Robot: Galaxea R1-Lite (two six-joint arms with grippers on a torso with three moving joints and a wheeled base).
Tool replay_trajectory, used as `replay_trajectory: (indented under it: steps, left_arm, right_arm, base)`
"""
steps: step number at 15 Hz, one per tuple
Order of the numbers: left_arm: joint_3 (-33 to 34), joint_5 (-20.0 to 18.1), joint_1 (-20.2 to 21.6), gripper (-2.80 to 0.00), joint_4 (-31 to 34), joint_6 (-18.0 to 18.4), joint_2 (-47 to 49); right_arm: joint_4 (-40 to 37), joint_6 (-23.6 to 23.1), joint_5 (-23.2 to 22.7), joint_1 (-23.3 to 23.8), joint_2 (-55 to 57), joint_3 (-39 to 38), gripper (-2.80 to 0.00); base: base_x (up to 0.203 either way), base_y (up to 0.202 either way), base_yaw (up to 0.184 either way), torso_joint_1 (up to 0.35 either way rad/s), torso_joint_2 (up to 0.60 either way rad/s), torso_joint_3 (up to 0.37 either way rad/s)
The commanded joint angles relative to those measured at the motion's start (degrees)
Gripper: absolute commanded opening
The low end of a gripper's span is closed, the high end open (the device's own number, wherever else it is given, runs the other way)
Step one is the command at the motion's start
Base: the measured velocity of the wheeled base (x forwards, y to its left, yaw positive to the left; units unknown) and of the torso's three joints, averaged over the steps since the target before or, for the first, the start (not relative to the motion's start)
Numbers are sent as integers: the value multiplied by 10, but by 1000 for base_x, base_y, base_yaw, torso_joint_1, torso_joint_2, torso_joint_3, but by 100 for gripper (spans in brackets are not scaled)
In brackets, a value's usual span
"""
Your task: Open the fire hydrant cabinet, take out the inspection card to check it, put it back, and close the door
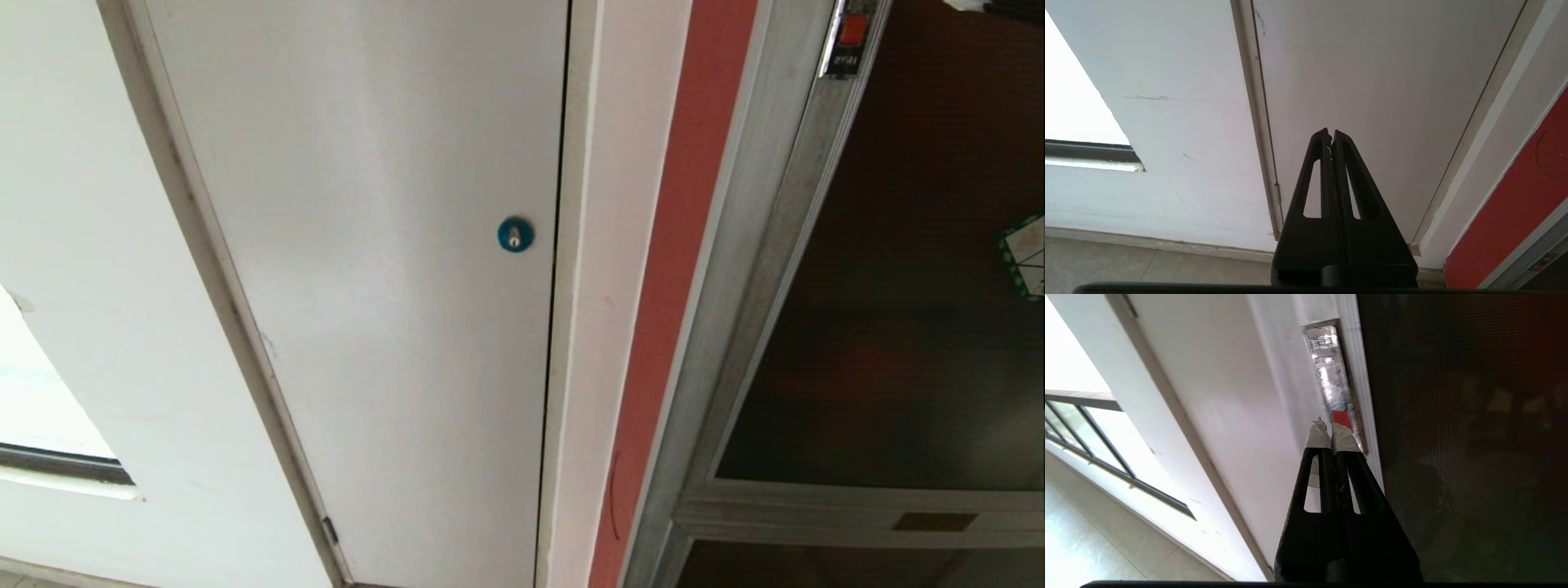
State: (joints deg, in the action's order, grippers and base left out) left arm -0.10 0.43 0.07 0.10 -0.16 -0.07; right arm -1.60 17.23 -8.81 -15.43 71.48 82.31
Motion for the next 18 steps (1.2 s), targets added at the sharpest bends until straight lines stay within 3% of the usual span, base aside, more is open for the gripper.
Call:
replay_trajectory:
  steps: [1, 5, 13, 18]
  left_arm:
    - [0, 0, 0, -280, 0, 0, 0]
    - [0, 0, 0, -280, 0, 0, 1]
    - [0, 0, 0, -280, 0, 0, 1]
    - [0, 0, 0, -280, 0, 0, 1]
  right_arm:
    - [0, 1, -1, -1, -42, -15, -280]
    - [-5, 0, 0, -1, -106, -48, -280]
    - [-101, -3, 26, 10, -266, -54, -280]
    - [-120, -36, 35, 136, -336, -44, -280]
  base:
    - [0, 0, 0, 0, 0, 0]
    - [0, 0, 0, 0, 0, 0]
    - [0, 0, 0, 0, 0, 0]
    - [0, 0, 0, 0, 0, 0]
